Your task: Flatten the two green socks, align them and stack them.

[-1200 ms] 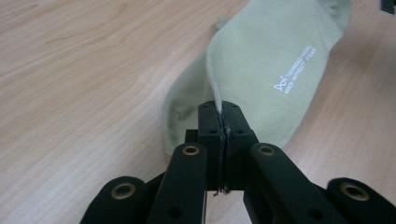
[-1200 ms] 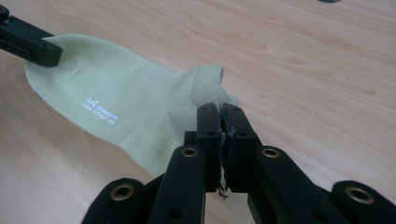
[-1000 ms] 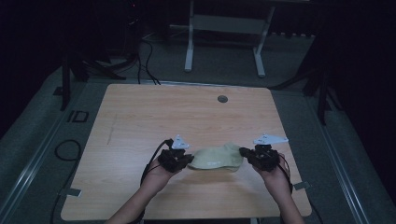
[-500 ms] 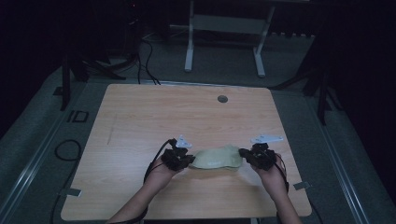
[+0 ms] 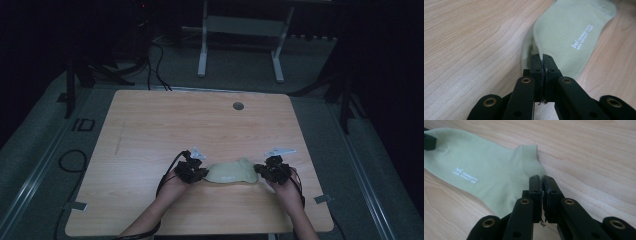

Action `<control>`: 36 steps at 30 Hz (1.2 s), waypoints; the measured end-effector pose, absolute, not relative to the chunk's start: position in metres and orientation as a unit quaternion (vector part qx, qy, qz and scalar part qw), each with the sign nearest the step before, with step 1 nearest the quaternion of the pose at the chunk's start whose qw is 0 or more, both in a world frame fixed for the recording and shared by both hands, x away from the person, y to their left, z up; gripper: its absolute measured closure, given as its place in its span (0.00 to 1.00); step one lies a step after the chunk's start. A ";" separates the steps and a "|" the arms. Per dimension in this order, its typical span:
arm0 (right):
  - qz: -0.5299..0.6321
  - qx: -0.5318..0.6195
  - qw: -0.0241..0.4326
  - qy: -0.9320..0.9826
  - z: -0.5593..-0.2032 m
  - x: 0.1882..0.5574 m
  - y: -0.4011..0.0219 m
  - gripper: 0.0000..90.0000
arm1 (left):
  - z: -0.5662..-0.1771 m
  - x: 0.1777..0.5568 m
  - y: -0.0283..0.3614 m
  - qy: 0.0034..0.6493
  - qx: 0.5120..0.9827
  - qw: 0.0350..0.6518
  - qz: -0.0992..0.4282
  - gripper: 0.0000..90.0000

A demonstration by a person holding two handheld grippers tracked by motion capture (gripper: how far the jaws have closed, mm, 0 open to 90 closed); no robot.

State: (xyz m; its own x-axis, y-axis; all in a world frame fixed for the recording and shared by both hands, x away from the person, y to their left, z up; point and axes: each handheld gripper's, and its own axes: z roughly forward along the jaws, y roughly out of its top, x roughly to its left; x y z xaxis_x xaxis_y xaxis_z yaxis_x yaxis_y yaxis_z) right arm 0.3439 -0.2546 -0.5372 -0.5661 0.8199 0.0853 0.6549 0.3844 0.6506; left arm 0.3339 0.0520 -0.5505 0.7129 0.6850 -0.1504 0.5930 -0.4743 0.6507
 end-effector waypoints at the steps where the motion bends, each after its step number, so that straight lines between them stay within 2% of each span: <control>1: 0.325 0.448 0.125 0.823 -0.539 0.344 -0.254 0.95 | -0.551 0.334 0.052 0.374 0.856 0.351 0.065 0.98; 12: 0.320 0.453 0.121 0.824 -0.548 0.346 -0.254 0.94 | -0.555 0.336 0.052 0.378 0.857 0.345 0.061 0.96; 16: 0.323 0.449 0.120 0.825 -0.546 0.345 -0.256 0.83 | -0.550 0.334 0.054 0.380 0.851 0.357 0.062 0.73; 19: 0.336 0.450 0.126 0.818 -0.537 0.342 -0.259 0.79 | -0.542 0.332 0.058 0.379 0.848 0.363 0.072 0.66; 25: 0.353 0.439 0.131 0.816 -0.522 0.334 -0.257 0.81 | -0.531 0.324 0.060 0.370 0.850 0.361 0.096 0.65; 32: 0.359 0.423 0.112 0.824 -0.524 0.329 -0.245 0.83 | -0.534 0.321 0.062 0.383 0.843 0.365 0.097 0.66; 36: 0.361 0.416 0.106 0.828 -0.527 0.329 -0.239 0.91 | -0.532 0.321 0.064 0.390 0.834 0.379 0.098 0.66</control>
